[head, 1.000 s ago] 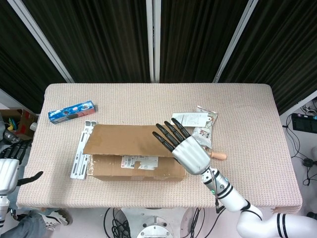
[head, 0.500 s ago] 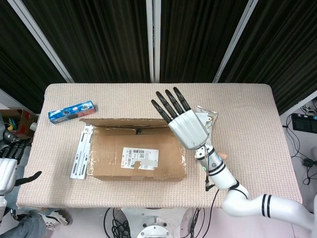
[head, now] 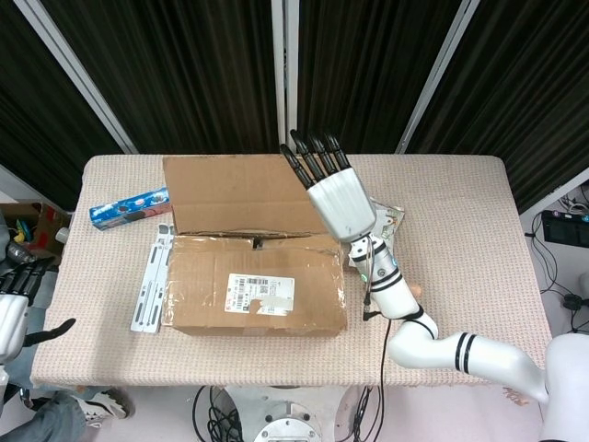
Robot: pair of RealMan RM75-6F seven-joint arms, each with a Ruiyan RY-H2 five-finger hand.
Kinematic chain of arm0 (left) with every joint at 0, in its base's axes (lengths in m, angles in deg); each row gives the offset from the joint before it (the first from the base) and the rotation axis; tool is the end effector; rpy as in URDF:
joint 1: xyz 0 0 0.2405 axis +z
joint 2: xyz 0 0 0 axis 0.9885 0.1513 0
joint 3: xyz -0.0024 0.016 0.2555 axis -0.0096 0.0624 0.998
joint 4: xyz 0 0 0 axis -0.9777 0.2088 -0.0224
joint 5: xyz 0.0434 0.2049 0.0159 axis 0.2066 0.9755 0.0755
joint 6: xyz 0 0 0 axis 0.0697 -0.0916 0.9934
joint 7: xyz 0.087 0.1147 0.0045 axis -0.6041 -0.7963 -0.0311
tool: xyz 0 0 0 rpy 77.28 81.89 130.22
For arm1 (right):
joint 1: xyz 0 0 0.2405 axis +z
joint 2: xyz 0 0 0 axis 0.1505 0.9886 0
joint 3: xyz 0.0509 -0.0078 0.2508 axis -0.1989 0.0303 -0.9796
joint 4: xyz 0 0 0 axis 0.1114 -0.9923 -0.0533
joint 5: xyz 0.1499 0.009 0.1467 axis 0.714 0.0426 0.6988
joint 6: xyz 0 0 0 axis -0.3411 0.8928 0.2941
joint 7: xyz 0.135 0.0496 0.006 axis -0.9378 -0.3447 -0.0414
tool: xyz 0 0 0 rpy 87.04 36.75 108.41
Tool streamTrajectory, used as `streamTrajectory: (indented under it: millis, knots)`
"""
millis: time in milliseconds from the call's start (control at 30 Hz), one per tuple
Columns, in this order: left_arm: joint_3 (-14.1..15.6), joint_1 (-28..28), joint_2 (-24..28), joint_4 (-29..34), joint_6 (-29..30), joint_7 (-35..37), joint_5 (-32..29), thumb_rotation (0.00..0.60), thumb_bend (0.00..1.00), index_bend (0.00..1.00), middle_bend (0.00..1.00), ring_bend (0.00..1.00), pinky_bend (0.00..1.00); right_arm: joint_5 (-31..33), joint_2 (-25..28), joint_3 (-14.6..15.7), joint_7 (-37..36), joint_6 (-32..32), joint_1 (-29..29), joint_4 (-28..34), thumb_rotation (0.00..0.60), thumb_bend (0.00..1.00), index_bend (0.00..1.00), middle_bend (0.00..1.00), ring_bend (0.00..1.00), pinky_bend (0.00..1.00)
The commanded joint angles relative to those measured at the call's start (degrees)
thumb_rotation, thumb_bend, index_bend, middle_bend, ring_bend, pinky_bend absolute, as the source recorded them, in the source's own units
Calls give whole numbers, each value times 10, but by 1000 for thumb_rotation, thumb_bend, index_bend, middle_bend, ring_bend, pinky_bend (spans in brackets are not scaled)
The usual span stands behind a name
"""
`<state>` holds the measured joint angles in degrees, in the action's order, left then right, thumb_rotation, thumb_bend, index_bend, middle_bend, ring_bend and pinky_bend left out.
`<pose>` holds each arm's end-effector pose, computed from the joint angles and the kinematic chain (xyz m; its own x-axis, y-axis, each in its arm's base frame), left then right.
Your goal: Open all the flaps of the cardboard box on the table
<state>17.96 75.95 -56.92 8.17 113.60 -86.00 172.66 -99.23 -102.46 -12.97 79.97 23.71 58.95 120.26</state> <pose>-0.3097 0.1841 0.1866 0.4426 -0.0618 0.8946 0.8925 -0.0665 -0.4462 -0.0058 -0.3817 0.0686 0.4642 0.4807 0.7439 -0.6330 -0.4075 0.6583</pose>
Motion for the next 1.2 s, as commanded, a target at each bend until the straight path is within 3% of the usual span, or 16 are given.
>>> streamTrajectory:
  millis: [33, 233, 333, 433, 533, 633, 700, 833, 967, 1067, 1200]
  knots:
    - [0, -8, 10, 6, -8, 25, 8, 495, 63, 107, 154, 166, 255, -7, 27, 9, -31, 25, -19, 30, 600, 241, 0, 0, 0, 0]
    - [-17, -40, 46, 44, -26, 53, 26, 493, 108, 109, 153, 166, 264, -52, 101, 35, -72, 98, -87, 131, 600, 297, 0, 0, 0, 0]
    - [-36, -74, 71, 83, -53, 103, 32, 502, 146, 110, 154, 166, 265, -94, 141, 50, -95, 154, -131, 169, 600, 302, 0, 0, 0, 0]
    - [-58, -121, 90, 116, -100, 146, 29, 503, 145, 118, 160, 166, 269, -117, 175, 62, -115, 217, -182, 216, 600, 307, 0, 0, 0, 0]
    - [-84, -173, 93, 142, -160, 120, 10, 550, 134, 121, 166, 167, 273, -155, 197, 84, -143, 289, -238, 264, 600, 324, 0, 1, 0, 0]
    - [-108, -228, 71, 157, -221, 102, -22, 599, 121, 128, 175, 167, 273, -211, 210, 107, -168, 359, -287, 260, 600, 327, 0, 6, 0, 0]
    - [-118, -261, 56, 160, -266, 108, -47, 593, 115, 142, 186, 167, 272, -234, 217, 122, -189, 389, -313, 248, 600, 349, 0, 10, 0, 0]
    - [-129, -319, 29, 148, -343, 113, -81, 292, 46, 184, 211, 167, 265, -247, 235, 146, -220, 415, -352, 211, 600, 444, 0, 13, 0, 0]
    - [-131, -358, 15, 134, -419, 160, -126, 110, 0, 235, 238, 166, 237, -241, 248, 152, -249, 430, -376, 193, 600, 476, 0, 8, 0, 0]
    - [-125, -376, 10, 123, -448, 161, -128, 56, 0, 250, 256, 161, 209, -240, 252, 148, -265, 444, -388, 185, 600, 489, 0, 8, 0, 0]
    - [-117, -391, 7, 122, -477, 163, -137, 43, 0, 255, 268, 149, 201, -247, 253, 141, -278, 455, -396, 173, 600, 498, 0, 11, 0, 0]
